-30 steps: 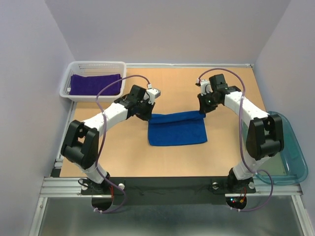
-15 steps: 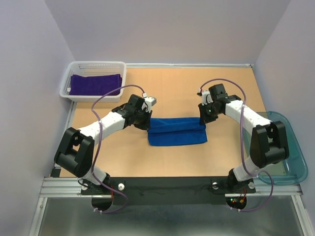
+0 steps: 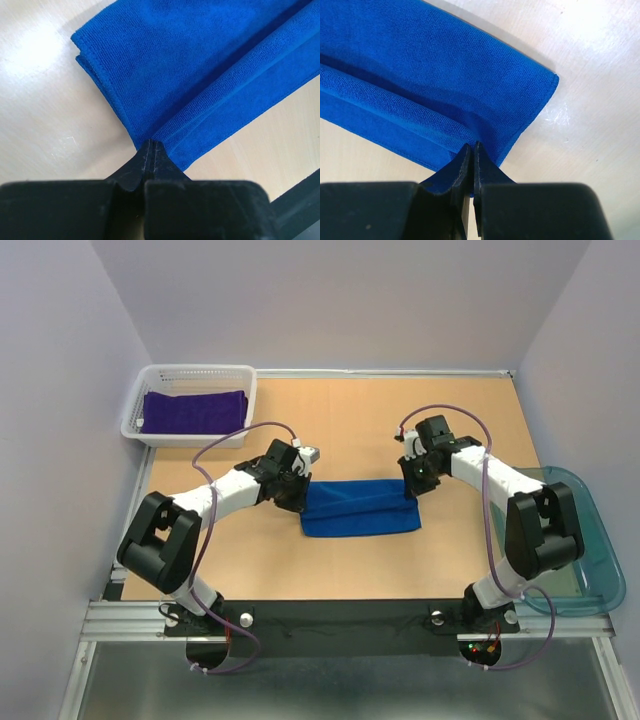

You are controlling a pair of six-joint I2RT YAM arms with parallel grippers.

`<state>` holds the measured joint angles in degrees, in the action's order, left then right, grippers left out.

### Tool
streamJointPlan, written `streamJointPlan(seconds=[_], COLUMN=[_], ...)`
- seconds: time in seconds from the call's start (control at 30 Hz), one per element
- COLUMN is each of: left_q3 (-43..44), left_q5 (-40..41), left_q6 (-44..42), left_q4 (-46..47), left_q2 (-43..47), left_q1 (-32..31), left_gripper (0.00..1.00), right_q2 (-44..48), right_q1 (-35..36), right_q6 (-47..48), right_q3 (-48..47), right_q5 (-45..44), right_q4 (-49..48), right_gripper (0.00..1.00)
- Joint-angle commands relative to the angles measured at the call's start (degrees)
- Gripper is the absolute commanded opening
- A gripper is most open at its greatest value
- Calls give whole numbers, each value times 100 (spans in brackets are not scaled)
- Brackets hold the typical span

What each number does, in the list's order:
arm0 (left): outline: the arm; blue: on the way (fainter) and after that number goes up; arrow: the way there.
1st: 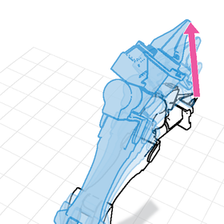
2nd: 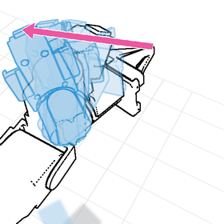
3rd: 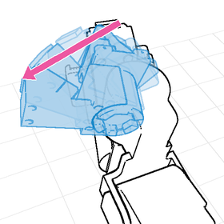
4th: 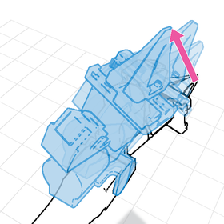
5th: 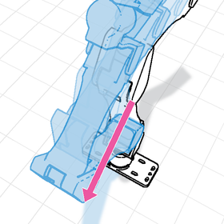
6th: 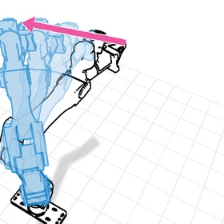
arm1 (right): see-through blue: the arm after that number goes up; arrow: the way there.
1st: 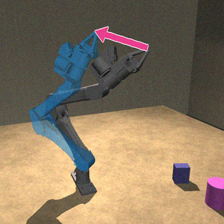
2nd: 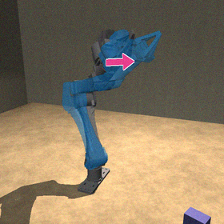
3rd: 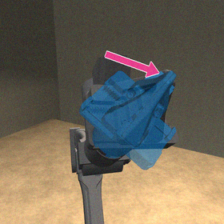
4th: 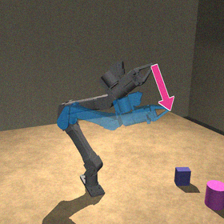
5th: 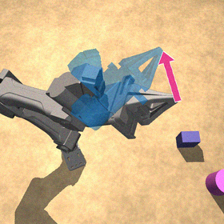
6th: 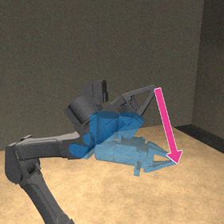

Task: Fold and stack the towels
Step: Fold the towel

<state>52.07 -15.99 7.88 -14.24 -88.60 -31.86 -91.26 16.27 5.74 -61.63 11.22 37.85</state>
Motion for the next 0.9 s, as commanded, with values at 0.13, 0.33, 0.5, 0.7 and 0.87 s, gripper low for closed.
streamJointPlan(seconds=[0.13,0.33,0.5,0.7,0.87], left_q3=[-101,22,31,-145,-250], left_q5=[105,184,131,-9,-71], left_q6=[56,144,196,328,512], left_q4=[-61,-246,-360,-255,-263], left_q2=[176,308,518,554,457], left_q1=[-110,-137,-137,-277,-426], left_gripper=[0,0,0,0,0], right_q2=[56,214,469,583,732], right_q1=[69,69,69,69,69], right_q6=[112,94,94,68,7], right_q3=[19,19,98,282,318], right_q5=[-349,-419,-402,-331,-103], right_q4=[-93,-93,-102,-102,-85], right_gripper=[5,5,4,8,20])
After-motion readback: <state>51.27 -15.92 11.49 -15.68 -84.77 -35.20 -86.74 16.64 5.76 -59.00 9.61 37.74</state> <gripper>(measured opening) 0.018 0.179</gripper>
